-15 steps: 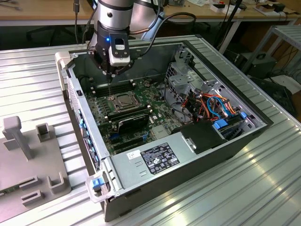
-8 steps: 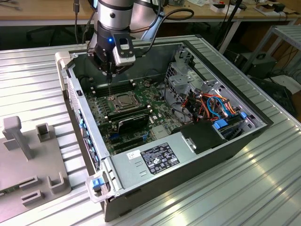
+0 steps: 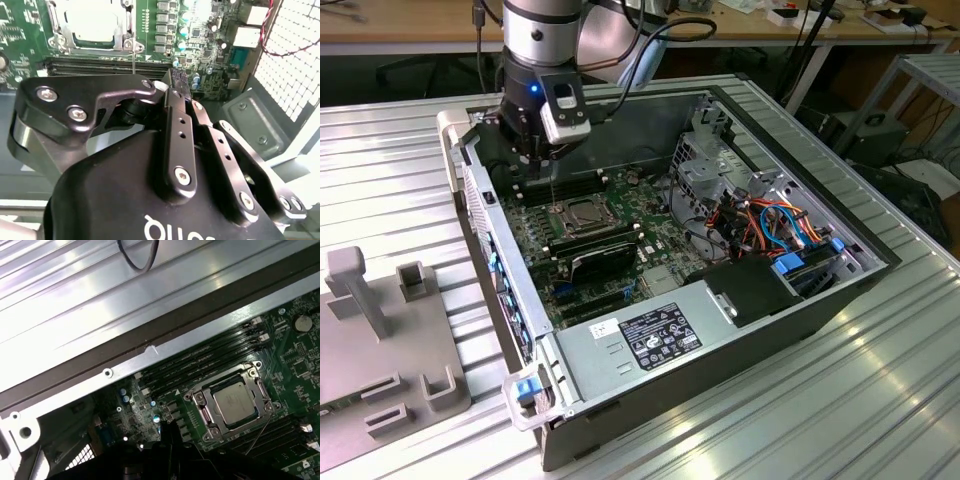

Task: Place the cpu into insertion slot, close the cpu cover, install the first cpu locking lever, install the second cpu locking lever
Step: 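Install the first cpu locking lever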

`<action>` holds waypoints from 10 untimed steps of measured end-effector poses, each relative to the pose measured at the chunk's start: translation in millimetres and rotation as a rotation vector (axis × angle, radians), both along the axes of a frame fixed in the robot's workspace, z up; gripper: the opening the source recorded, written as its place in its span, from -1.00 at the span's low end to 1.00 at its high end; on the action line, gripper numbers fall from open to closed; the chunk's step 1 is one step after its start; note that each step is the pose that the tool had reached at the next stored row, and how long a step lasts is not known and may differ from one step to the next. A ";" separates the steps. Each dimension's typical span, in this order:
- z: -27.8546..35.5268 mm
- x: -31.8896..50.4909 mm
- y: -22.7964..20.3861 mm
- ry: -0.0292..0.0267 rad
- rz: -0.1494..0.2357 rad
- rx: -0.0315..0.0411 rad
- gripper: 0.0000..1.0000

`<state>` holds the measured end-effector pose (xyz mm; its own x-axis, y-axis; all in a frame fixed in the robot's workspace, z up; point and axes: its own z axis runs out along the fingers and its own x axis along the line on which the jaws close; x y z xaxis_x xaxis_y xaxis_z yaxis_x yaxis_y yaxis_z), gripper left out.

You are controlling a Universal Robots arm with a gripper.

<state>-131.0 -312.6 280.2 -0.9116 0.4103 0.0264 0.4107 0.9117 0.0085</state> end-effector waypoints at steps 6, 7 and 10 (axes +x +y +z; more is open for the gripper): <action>-2.2 0.0 4.0 -0.0008 0.089 -0.0019 -0.79; -2.6 0.0 5.3 -0.0019 0.095 -0.0037 -0.79; -3.3 0.0 5.7 -0.0020 0.182 -0.0038 -0.79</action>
<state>-131.0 -306.9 276.9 -0.9708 0.2387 0.0233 0.2389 0.9710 0.0056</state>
